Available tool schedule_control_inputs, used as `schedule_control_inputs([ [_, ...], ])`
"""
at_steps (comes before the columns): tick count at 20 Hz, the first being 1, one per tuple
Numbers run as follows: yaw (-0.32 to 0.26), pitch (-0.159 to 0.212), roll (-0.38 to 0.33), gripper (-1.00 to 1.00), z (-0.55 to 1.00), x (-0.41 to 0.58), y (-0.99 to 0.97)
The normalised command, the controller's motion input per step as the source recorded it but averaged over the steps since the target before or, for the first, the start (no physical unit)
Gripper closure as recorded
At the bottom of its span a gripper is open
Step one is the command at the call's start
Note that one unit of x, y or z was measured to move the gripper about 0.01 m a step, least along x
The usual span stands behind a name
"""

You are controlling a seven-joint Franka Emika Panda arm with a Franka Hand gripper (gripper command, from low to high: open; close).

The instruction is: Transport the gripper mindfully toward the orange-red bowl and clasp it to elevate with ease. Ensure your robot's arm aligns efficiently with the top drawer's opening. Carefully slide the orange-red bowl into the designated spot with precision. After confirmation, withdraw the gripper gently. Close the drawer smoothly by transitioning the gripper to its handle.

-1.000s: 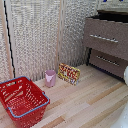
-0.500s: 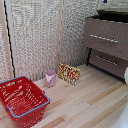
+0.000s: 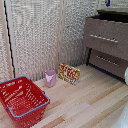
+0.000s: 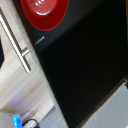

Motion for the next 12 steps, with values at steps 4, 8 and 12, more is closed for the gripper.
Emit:
schedule_control_inputs([
  [4,0.078,0.144,-0.322,-1.0,-0.35,-0.09,0.34],
  [8,0.067,0.107,-0.348,-1.0,-0.34,-0.131,0.33],
  [12,0.052,0.021,-0.354,-1.0,-0.43,-0.187,0.34],
])
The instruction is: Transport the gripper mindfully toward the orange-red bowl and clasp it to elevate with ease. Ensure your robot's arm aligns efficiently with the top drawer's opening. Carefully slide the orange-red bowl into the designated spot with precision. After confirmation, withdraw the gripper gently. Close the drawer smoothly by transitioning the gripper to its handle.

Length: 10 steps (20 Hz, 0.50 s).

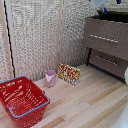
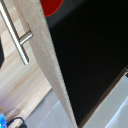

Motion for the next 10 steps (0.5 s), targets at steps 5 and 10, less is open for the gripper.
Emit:
schedule_control_inputs([
  [5,0.02,-0.003,-0.363,-1.0,-0.46,-0.246,0.39],
  [10,0.033,0.0,-0.354,-1.0,-0.46,-0.262,0.36],
])
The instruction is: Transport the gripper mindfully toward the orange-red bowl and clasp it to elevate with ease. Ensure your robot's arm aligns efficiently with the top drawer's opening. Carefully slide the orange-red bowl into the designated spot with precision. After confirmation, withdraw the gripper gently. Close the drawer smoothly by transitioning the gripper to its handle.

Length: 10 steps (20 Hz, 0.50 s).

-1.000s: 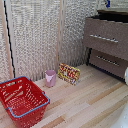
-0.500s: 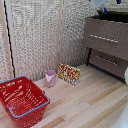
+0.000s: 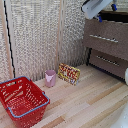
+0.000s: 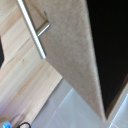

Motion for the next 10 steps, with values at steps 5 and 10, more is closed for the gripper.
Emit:
schedule_control_inputs([
  [5,0.052,-0.003,-0.372,-1.0,-0.37,-0.195,0.24],
  [10,0.113,-0.022,-0.375,-1.0,-0.31,-0.014,0.04],
])
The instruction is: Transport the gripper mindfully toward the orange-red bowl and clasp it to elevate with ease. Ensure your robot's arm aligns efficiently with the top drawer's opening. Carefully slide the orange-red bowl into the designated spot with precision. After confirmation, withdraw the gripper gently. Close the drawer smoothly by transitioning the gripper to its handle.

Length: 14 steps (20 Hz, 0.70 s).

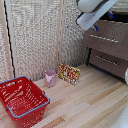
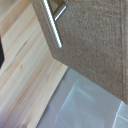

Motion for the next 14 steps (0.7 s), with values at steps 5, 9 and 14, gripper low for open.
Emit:
schedule_control_inputs([
  [5,0.155,0.001,-0.375,-1.0,-0.35,0.108,0.01],
  [9,0.193,0.037,-0.374,-1.0,-0.33,0.105,0.0],
  [14,0.173,0.111,-0.352,-1.0,-0.27,0.015,0.01],
])
